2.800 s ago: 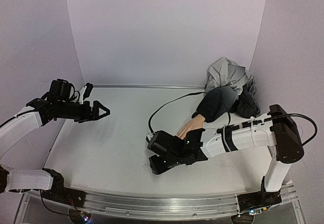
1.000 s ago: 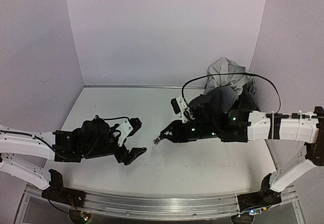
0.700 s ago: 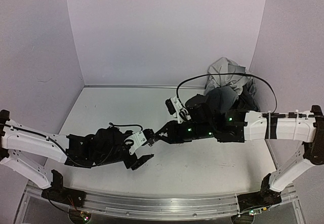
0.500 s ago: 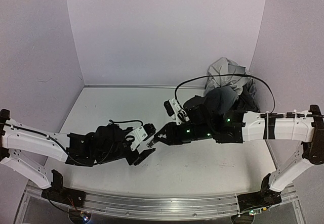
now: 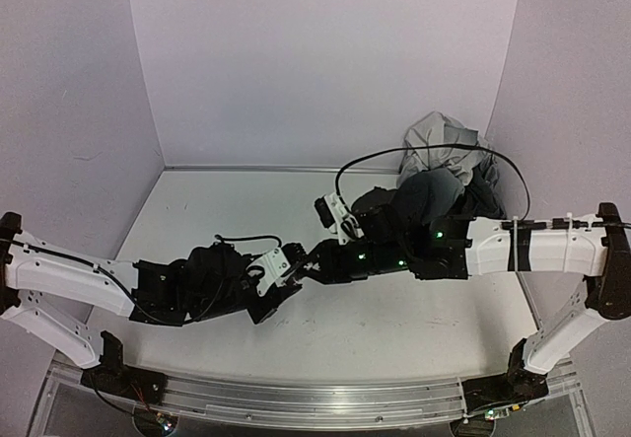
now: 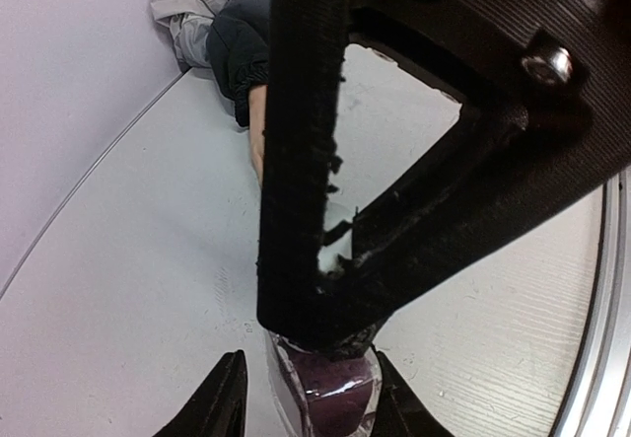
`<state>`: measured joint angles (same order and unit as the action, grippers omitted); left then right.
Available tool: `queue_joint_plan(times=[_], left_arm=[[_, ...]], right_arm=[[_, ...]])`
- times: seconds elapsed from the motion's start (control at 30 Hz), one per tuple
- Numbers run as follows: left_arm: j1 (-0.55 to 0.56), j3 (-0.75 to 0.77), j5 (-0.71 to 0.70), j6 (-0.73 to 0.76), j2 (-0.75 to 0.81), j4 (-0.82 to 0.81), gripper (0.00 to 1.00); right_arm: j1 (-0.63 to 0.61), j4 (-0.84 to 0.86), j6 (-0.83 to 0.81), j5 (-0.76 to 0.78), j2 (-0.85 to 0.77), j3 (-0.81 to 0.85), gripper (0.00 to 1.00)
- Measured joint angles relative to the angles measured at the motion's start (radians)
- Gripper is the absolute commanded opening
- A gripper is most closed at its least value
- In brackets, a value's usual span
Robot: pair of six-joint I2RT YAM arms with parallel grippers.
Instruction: Paint the nails
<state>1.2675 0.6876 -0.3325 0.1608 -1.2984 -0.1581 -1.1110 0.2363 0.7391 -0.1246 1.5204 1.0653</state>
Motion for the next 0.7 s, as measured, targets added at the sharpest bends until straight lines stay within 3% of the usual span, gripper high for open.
queue_joint_plan(times=[0.3,0.4,0.47,0.57,0.7], left_arm=[[0.001,0.0,0.024,-0.002,0.003,0.0,0.15],[-0.004,0.0,0.058,0.001,0.015,0.012,0.01],[-0.013,-0.002,0.111,0.005,0.04,0.039,0.0],[-0.039,-0.017,0.275,0.003,0.115,0.107,0.0],[-0.125,-0.025,0.669,-0.056,0.207,0.167,0.0]], right_arm=[[-0.001,0.003,-0.002,-0.002,0.0,0.007,0.0],[-0.002,0.002,-0.018,-0.014,0.0,0.009,0.0],[-0.002,0.002,-0.056,-0.044,0.0,0.009,0.0],[0.001,0.015,-0.177,-0.174,-0.008,0.001,0.0],[0.006,0.148,-0.341,-0.405,-0.064,-0.099,0.0]])
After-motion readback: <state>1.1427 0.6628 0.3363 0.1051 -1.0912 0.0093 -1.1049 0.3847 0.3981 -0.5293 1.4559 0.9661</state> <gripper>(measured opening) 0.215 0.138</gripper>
